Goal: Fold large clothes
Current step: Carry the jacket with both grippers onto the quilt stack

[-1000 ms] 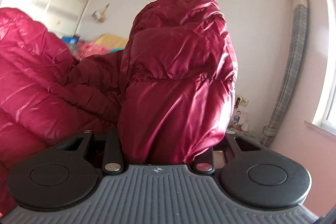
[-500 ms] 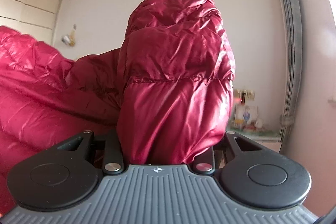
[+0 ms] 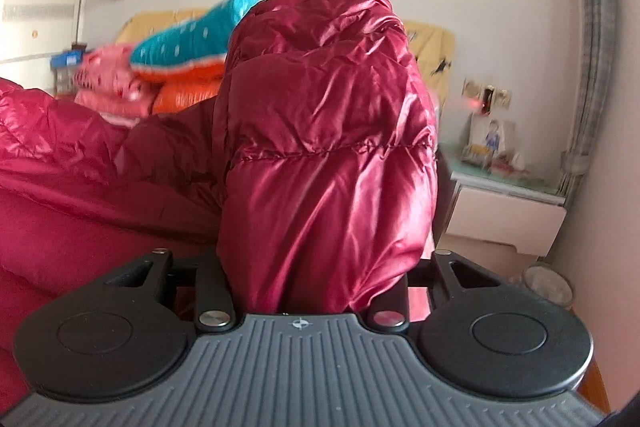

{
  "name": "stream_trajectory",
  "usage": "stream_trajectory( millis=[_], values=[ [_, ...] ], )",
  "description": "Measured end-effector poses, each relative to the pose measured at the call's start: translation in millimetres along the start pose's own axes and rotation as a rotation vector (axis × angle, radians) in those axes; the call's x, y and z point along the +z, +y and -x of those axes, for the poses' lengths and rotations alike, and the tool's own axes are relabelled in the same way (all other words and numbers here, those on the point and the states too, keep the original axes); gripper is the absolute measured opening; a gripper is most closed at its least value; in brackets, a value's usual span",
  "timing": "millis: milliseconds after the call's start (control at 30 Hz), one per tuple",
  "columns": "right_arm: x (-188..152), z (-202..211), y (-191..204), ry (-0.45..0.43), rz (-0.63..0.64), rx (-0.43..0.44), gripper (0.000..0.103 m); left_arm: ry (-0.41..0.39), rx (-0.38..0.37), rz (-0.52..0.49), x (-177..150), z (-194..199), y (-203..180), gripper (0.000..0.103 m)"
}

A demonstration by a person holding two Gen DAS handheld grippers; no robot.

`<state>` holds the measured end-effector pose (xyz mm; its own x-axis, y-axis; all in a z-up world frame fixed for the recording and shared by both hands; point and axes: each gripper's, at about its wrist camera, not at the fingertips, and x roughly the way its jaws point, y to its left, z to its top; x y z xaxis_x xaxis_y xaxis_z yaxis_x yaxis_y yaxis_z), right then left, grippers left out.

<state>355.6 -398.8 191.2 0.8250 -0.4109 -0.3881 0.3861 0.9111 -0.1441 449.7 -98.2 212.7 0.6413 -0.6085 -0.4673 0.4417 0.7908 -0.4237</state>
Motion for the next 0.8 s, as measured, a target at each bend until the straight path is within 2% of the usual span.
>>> stream_trajectory(
  millis=[33, 100, 133, 167, 233, 267, 300, 333, 367, 500, 600, 700, 800],
  values=[
    [-0.3, -8.6, 1.5, 0.015, 0.004, -0.003, 0.067, 0.006, 0.010, 0.009, -2.9, -3.8, 6.7, 0.043],
    [-1.5, -4.6, 17.8, 0.037, 0.010, -0.011, 0.079, 0.007, 0.019, 0.025, -9.6, -2.8, 12.1, 0.055],
    [2.0, -8.1, 24.0, 0.044, 0.016, -0.028, 0.093, 0.002, 0.030, 0.025, -11.6, -2.1, 16.5, 0.059],
    [7.0, -0.3, 31.5, 0.053, 0.017, -0.039, 0.102, -0.002, 0.043, 0.021, -11.4, -4.0, 17.9, 0.066],
    [19.2, -10.9, 36.0, 0.078, -0.009, -0.037, 0.103, -0.005, 0.059, 0.003, -12.6, -1.0, 21.2, 0.075],
    [28.2, 0.3, 35.0, 0.084, -0.024, -0.047, 0.103, -0.009, 0.076, -0.003, -12.5, -0.9, 22.6, 0.083],
    [23.3, 21.1, 21.0, 0.086, -0.041, -0.057, 0.103, -0.016, 0.100, -0.013, -12.1, -0.1, 23.3, 0.091],
    [15.8, 42.8, 5.1, 0.092, -0.059, -0.062, 0.103, -0.031, 0.130, -0.030, -12.7, 4.9, 23.1, 0.095],
    [21.3, 39.9, 4.1, 0.099, -0.075, -0.060, 0.103, -0.043, 0.154, -0.043, -13.4, 8.2, 23.2, 0.099],
    [20.0, 44.0, 3.1, 0.103, -0.134, -0.073, 0.103, -0.062, 0.194, -0.053, -10.6, 27.1, 28.2, 0.099],
    [11.7, 51.9, -15.0, 0.109, -0.244, -0.059, 0.103, -0.099, 0.225, -0.084, -12.9, 46.8, 25.4, 0.099],
    [13.7, 56.0, -33.4, 0.099, -0.335, -0.074, 0.103, -0.115, 0.215, -0.100, -18.8, 64.8, 22.7, 0.100],
    [15.6, 75.3, -46.8, 0.038, -0.333, -0.119, 0.103, -0.127, 0.196, -0.121, -32.1, 83.5, 19.3, 0.101]
  ],
)
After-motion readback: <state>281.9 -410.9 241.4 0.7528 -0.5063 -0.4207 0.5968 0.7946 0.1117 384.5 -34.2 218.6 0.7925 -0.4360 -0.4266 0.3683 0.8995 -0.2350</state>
